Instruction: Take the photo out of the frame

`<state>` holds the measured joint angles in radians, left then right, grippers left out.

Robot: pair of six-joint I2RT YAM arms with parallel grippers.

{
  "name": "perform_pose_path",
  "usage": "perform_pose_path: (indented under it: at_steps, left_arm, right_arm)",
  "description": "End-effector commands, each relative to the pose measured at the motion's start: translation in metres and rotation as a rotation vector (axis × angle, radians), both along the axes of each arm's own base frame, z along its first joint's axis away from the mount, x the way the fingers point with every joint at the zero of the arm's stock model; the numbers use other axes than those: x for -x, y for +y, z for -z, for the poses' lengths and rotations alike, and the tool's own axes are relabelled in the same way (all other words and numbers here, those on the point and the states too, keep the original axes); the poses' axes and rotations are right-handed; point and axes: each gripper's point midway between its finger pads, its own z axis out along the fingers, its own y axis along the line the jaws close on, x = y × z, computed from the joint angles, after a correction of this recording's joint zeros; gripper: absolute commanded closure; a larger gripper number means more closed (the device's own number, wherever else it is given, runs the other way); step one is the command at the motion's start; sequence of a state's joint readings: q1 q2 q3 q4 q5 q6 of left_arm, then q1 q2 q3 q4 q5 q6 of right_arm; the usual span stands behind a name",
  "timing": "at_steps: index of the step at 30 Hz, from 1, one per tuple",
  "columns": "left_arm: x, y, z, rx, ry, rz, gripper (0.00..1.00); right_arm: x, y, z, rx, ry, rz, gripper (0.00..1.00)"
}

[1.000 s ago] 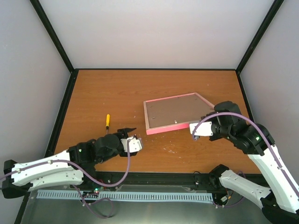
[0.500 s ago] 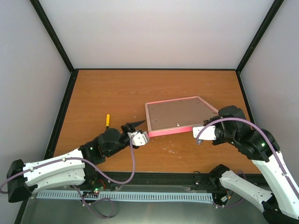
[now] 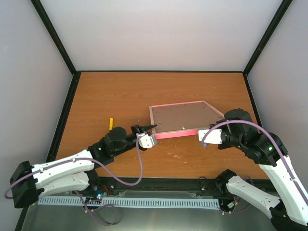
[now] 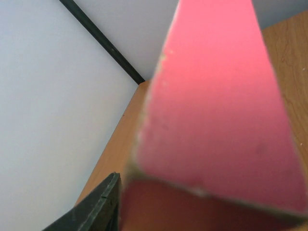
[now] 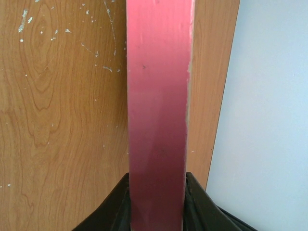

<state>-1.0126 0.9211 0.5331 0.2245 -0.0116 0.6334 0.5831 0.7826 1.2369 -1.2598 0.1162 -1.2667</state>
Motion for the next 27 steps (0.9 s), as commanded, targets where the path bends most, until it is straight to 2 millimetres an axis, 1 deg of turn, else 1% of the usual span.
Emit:
perform_pose_path:
  at_steps: [1, 7, 8, 9, 11, 13, 15, 16, 19, 20, 22, 25, 27]
  left_arm:
    - [0.002, -0.009, -0.036, 0.096, -0.044, 0.059, 0.65]
    - [0.000, -0.004, -0.048, 0.131, -0.030, 0.070, 0.76]
    - [-0.001, -0.004, -0.050, 0.133, -0.028, 0.069, 0.78]
    - [-0.001, -0.003, -0.053, 0.135, -0.028, 0.069, 0.80]
    - [-0.003, -0.002, -0.060, 0.141, -0.024, 0.062, 0.85]
    - [-0.003, -0.002, -0.071, 0.160, -0.026, 0.064, 0.90]
    - [-0.002, -0.002, -0.084, 0.187, -0.028, 0.074, 0.94]
    - [-0.004, -0.002, -0.092, 0.204, -0.029, 0.071, 0.96]
    - [-0.013, -0.005, -0.112, 0.228, -0.018, 0.037, 0.98]
    - [-0.016, -0.005, -0.125, 0.246, -0.018, 0.024, 0.99]
    - [-0.025, -0.005, -0.140, 0.272, -0.009, -0.014, 0.99]
    - [-0.042, 0.001, -0.164, 0.349, 0.081, -0.041, 0.99]
    - [-0.051, 0.006, -0.178, 0.389, 0.141, -0.039, 0.99]
  right_arm:
    - [-0.012, 0.006, -0.018, -0.048, -0.075, 0.010, 0.97]
    - [-0.015, 0.006, -0.018, -0.055, -0.088, 0.024, 0.97]
    - [-0.016, 0.006, -0.018, -0.059, -0.094, 0.029, 0.97]
    - [-0.017, 0.006, -0.019, -0.065, -0.101, 0.032, 0.93]
    - [-0.019, 0.008, -0.024, -0.087, -0.113, 0.038, 0.76]
    - [-0.018, 0.010, -0.031, -0.121, -0.115, 0.040, 0.56]
    - [-0.016, 0.014, -0.040, -0.166, -0.106, 0.044, 0.40]
    - [-0.014, 0.016, -0.044, -0.191, -0.097, 0.046, 0.35]
    - [-0.007, 0.023, -0.062, -0.278, -0.076, 0.043, 0.28]
    - [-0.004, 0.026, -0.070, -0.310, -0.065, 0.039, 0.27]
    - [0.001, 0.031, -0.091, -0.396, -0.050, 0.041, 0.24]
    - [0.005, 0.037, -0.125, -0.530, -0.050, 0.066, 0.24]
    - [0.003, 0.038, -0.138, -0.588, -0.058, 0.091, 0.25]
